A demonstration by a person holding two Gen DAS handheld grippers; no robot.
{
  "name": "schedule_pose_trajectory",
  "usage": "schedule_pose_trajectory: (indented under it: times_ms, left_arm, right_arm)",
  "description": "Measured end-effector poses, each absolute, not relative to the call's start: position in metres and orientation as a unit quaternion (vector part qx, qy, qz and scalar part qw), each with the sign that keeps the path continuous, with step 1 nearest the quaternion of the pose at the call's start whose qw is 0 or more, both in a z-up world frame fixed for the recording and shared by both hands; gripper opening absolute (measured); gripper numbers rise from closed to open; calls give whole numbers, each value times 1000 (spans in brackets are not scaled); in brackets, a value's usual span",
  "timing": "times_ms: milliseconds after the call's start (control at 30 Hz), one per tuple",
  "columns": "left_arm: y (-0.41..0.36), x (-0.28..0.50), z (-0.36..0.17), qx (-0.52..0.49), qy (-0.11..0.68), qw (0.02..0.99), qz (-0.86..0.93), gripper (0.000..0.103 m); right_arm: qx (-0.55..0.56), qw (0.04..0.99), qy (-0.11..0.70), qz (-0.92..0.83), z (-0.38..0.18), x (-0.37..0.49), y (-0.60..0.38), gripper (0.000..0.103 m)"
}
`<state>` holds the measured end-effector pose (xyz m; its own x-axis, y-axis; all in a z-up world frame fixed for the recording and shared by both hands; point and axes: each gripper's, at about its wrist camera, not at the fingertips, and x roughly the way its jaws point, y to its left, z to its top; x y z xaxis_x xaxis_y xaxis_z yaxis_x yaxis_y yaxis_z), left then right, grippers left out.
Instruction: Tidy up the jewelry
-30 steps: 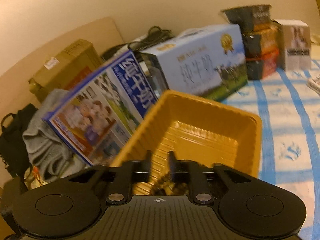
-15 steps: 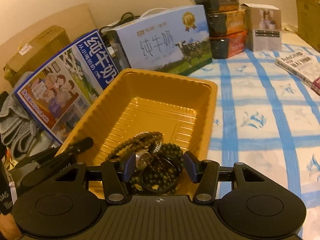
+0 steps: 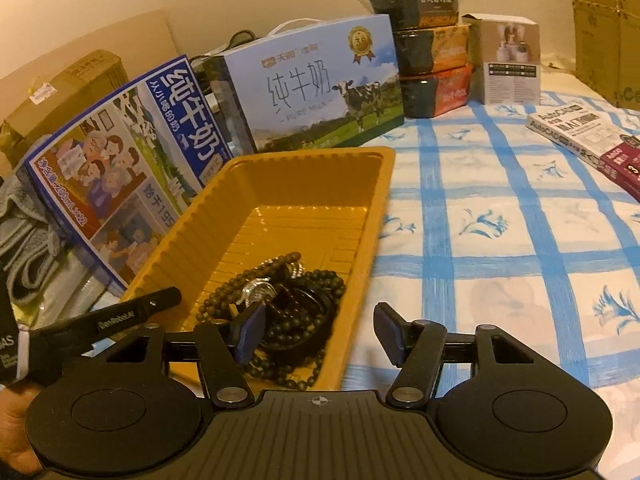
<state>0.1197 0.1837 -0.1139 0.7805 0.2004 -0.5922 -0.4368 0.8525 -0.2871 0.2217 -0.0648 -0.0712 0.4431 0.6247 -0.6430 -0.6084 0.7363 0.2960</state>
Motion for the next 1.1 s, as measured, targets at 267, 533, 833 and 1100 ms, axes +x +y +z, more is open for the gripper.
schedule_pose_trajectory:
  times_ms: [267, 533, 833, 1100]
  left_arm:
    - [183, 105, -106, -215, 271, 923, 168, 45]
    - [168, 77, -85, -159, 263, 936, 171, 58]
    - [112, 54, -41, -47, 265, 956, 120, 73]
    - [53, 38, -22, -16, 295, 954, 57, 86]
  right_arm:
    - [26, 864, 375, 333, -74, 212, -75, 69]
    - [-4, 878, 372, 300, -76, 190, -86, 70]
    - [24, 889, 370, 271, -59, 152, -120, 70]
    - [59, 892, 382, 235, -39, 117, -161, 71]
